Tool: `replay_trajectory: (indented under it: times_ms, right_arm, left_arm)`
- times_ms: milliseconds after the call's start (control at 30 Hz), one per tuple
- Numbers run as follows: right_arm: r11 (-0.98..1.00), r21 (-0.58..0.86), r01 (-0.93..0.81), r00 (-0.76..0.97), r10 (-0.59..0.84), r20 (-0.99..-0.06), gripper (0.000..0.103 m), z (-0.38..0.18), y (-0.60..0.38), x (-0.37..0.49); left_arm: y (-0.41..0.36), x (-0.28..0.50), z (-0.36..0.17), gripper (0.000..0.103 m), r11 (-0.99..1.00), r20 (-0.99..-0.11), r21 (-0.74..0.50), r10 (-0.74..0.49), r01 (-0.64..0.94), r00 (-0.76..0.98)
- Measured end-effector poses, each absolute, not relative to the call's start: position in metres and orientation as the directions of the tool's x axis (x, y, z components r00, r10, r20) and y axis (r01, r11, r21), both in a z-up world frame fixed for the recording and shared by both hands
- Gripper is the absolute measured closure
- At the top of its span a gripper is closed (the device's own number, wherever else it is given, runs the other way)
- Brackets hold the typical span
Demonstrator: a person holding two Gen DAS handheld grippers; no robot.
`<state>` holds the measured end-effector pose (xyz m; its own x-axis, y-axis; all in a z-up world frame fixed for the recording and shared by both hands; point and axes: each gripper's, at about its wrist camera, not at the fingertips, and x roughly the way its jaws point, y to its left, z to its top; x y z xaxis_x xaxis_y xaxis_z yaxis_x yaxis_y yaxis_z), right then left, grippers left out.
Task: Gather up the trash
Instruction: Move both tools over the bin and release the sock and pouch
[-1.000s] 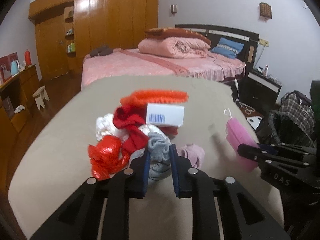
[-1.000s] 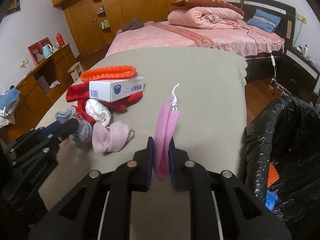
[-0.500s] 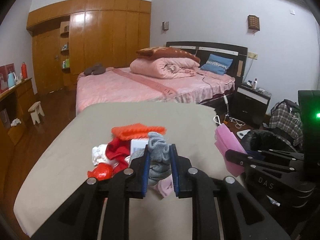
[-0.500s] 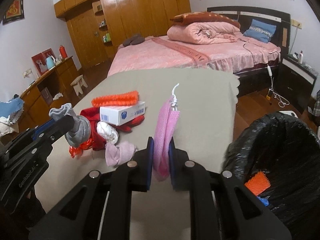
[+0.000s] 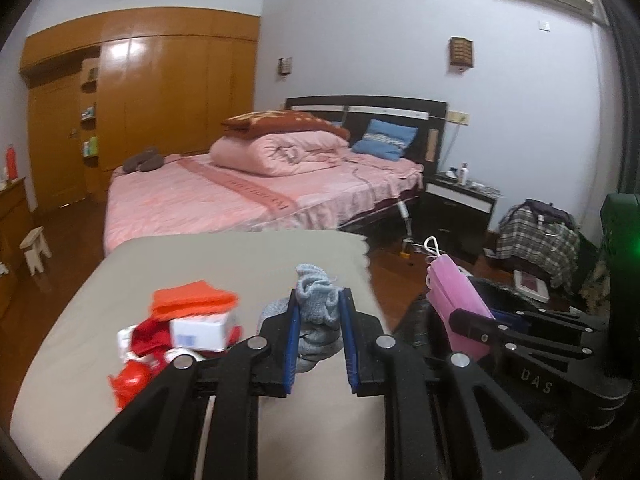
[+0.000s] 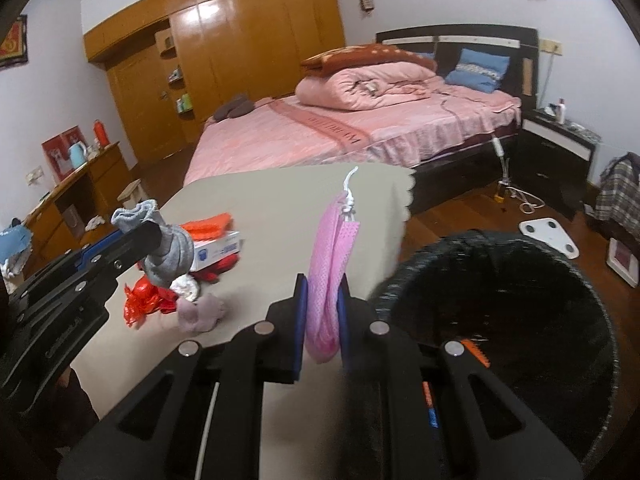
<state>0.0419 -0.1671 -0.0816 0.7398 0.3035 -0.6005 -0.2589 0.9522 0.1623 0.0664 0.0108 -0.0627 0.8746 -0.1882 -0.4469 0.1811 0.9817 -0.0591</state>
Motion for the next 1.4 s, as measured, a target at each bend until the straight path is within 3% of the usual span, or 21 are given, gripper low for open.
replay_trajectory:
  times_ms: [600,1000,1067,1100,1233,1333,1400]
  right_arm:
    - [0.991,0.130,-0.009,0.781,0.088,-0.618,0.089,-0.097,-0.281,0.018]
    - [0.989,0.118,0.092,0.782,0.002,-0.624,0.087,-0.106,-0.324,0.006]
    - [0.988,0.114,0.107,0.780,-0.012,-0.626,0.086,-0.108,-0.330,0.005]
    - [0.987,0.112,0.113,0.778,-0.018,-0.627,0.085,-0.109,-0.331,0.005]
    - [0.985,0.100,0.142,0.777,-0.048,-0.628,0.056,-0.110,-0.337,0.005]
    - [0.983,0.090,0.158,0.787,-0.070,-0.613,0.026,-0.109,-0.337,0.002]
    - [0.984,0.088,0.154,0.800,-0.072,-0.596,0.016,-0.106,-0.334,0.001]
  left_arm:
    - [-0.107,0.080,-0.064,0.084,0.896,-0.461,-0.094,-0.426,0.435,0.778]
    - [-0.167,0.099,-0.076,0.084,0.842,-0.491,-0.126,-0.512,0.524,0.705]
    - [-0.173,0.102,-0.078,0.080,0.837,-0.495,-0.133,-0.520,0.530,0.696]
    - [-0.175,0.103,-0.078,0.079,0.832,-0.496,-0.142,-0.528,0.536,0.690]
    - [-0.172,0.106,-0.080,0.060,0.833,-0.497,-0.150,-0.529,0.532,0.688]
    - [-0.163,0.106,-0.078,0.057,0.850,-0.491,-0.130,-0.502,0.511,0.712]
    - [-0.155,0.105,-0.076,0.052,0.864,-0.484,-0.118,-0.480,0.489,0.732]
